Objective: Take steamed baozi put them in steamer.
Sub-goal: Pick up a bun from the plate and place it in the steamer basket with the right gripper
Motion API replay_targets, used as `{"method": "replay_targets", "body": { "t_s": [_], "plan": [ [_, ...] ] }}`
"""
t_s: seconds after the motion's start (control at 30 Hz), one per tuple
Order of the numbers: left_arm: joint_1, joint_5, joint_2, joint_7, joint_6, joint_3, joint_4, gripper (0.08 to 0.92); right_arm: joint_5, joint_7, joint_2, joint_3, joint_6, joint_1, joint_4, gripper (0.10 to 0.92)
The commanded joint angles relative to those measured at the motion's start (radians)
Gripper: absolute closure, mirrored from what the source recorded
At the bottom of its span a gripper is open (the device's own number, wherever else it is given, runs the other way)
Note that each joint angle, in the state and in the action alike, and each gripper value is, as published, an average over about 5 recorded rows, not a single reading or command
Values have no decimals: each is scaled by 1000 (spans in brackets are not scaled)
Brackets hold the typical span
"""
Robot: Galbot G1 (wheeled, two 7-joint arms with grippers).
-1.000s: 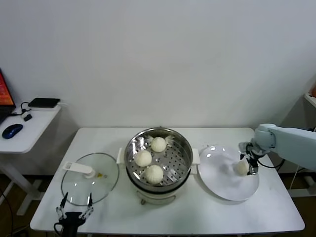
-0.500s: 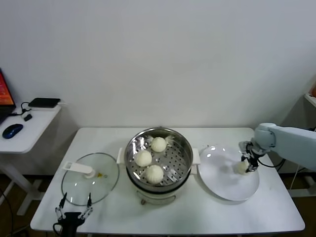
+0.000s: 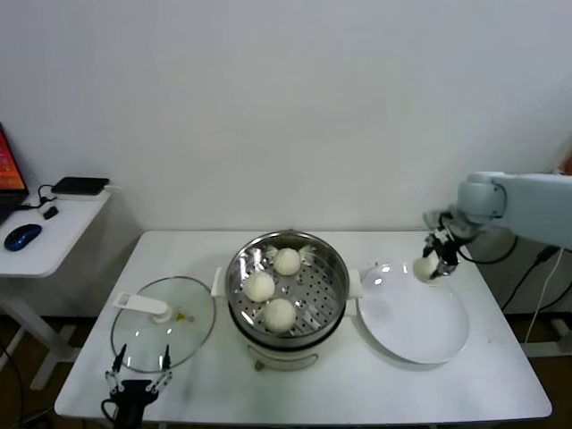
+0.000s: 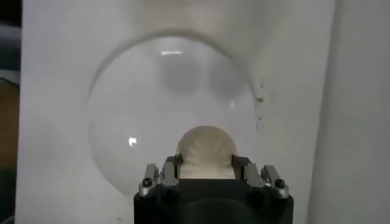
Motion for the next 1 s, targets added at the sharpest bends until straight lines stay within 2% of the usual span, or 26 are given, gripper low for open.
{"method": "replay_targets", "body": {
  "t_s": [0.03,0.27,0.47,0.77,1.0],
  "plan": [
    [0,5,-28,1,2,9,-5,177,419,43,143,-33,-154,354,282,451],
    [8,8,-27,1,0,13,-14,177,500,97,258,137,-239,259,282,455],
    [14,8,-28,1,-3,10,-23,177,463,133,318,199,-264,117,233,449],
    [9,9,-33,1,-6,0,-3,177,372,168,308,201,-271,-56,206,448],
    [2,19,-34,1,-10,-1,18,177,315,184,318,240,-271,-161,129,448]
  ]
}}
